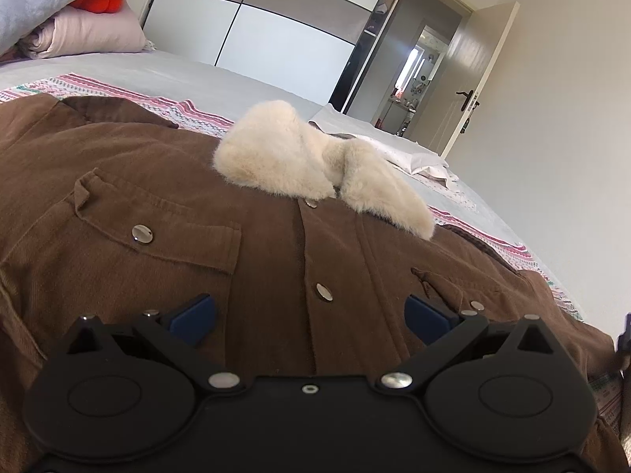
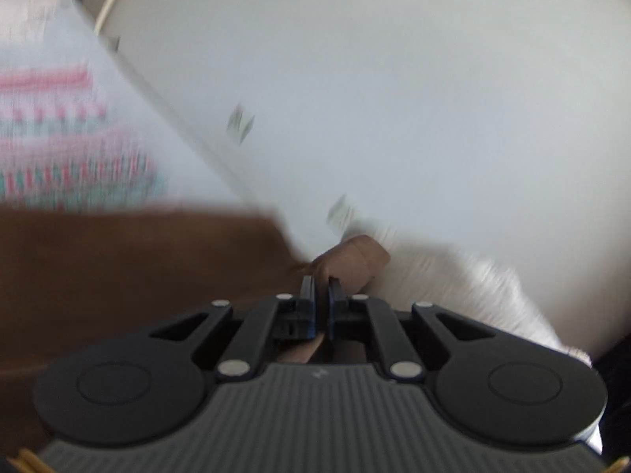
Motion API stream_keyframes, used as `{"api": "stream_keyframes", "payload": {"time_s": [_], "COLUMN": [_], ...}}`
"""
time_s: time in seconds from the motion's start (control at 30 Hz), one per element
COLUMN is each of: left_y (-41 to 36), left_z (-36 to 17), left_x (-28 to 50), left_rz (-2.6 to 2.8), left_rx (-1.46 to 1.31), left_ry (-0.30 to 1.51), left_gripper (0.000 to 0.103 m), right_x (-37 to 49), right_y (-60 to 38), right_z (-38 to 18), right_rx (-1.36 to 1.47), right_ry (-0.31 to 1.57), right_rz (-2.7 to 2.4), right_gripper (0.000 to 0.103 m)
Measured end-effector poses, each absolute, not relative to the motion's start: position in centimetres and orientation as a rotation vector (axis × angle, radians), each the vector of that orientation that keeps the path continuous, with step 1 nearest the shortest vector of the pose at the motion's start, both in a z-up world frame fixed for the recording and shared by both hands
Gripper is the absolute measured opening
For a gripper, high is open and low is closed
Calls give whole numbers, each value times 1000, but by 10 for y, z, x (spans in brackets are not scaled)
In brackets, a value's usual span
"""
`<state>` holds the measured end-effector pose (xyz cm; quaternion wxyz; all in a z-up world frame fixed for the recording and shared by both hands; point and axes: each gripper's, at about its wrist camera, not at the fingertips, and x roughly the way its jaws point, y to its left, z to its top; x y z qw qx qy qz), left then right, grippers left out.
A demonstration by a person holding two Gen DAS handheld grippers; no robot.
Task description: Fold large clothes
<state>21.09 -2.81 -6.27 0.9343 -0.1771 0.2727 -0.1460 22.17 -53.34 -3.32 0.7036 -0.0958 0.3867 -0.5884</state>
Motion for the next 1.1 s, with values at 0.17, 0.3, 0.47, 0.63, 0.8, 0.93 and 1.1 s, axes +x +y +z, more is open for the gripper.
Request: {"api": "stream_keyframes", "payload": {"time_s": [0.17, 0.3, 0.47, 0.63, 0.8, 0.93, 1.1], "left_y": [-28, -29, -30, -26, -14, -4, 4], "left_z": [-63, -63, -62, -55, -15, 21, 33], "left_x": [212, 211, 211, 212, 211, 248, 336], "left_rz": [-297, -296, -295, -291, -254, -237, -221], "left_rx": [-357, -349, -341, -341, -238, -141, -138], "left_ry": [560, 560, 559, 583, 590, 611, 580], "left_gripper": [103, 103, 103, 103, 103, 103, 103], "right_x": [233, 240, 240, 234, 246, 261, 304], "right_y": [-518, -490, -446, -384, -310, -253, -202], "right_z": [-34, -2, 52, 74, 67, 68, 82], "right_rx": [-317, -419, -229, 10, -10, -72, -139], "right_ry": [878, 759, 622, 602, 647, 658, 588], "right_rz": [-1352, -1308, -1086, -757, -460, -246, -14], "right_gripper": [91, 95, 98, 98, 98, 98, 98]}}
